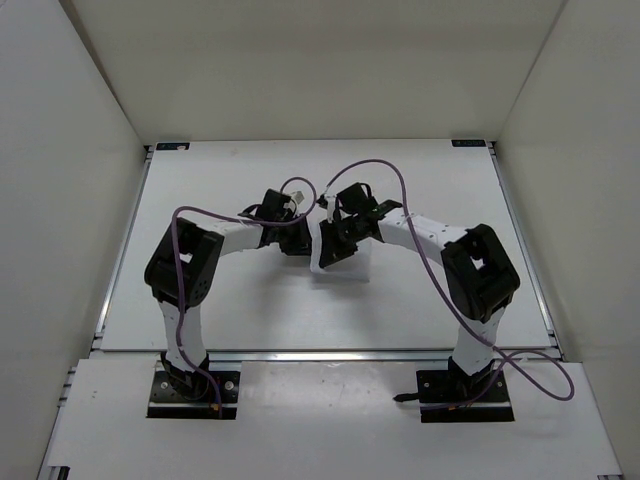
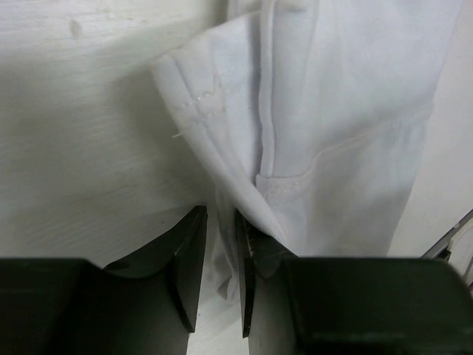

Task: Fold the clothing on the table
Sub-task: Fold the skirt

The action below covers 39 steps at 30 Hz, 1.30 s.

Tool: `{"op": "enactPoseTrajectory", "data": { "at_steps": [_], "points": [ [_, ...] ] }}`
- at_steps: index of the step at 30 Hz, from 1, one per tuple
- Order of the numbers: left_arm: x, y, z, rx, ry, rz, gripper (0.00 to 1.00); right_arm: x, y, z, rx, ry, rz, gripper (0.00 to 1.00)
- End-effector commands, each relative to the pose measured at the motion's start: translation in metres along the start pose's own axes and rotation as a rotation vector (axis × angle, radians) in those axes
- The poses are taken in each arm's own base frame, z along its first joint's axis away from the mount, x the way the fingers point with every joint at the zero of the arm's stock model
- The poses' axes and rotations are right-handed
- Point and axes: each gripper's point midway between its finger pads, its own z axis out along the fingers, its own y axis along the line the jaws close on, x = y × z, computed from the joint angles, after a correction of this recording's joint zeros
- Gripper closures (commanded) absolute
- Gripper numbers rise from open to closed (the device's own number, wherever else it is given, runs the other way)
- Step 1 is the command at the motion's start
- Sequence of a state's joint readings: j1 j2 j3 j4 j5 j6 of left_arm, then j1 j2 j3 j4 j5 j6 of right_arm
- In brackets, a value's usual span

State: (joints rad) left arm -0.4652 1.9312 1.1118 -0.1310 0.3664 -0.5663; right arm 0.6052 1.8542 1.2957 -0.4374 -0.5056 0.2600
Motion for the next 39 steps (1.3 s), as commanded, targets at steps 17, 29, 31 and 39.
{"op": "enactPoseTrajectory", "data": {
  "at_steps": [17,29,31,39],
  "points": [
    [-0.065,-0.032,-0.093,0.007,-0.269,0.106,0.67,-0.015,-0.073,-0.058,0.142,-0.17,0.082,1.0],
    [0.034,-0.041,-0.03,-0.042,-0.034,0.18,1.0,-0.02,-0.094,-0.054,0.13,-0.183,0.132,1.0],
    [0.035,-0.034,-0.028,-0.057,-0.029,0.169,0.98,-0.035,-0.096,-0.072,0.129,-0.226,0.142,0.91],
    [-0.023,-0.074,-0.088,-0.074,-0.123,0.287,0.31,-0.063,-0.096,-0.151,0.25,-0.365,0.126,0.4]
  ]
}}
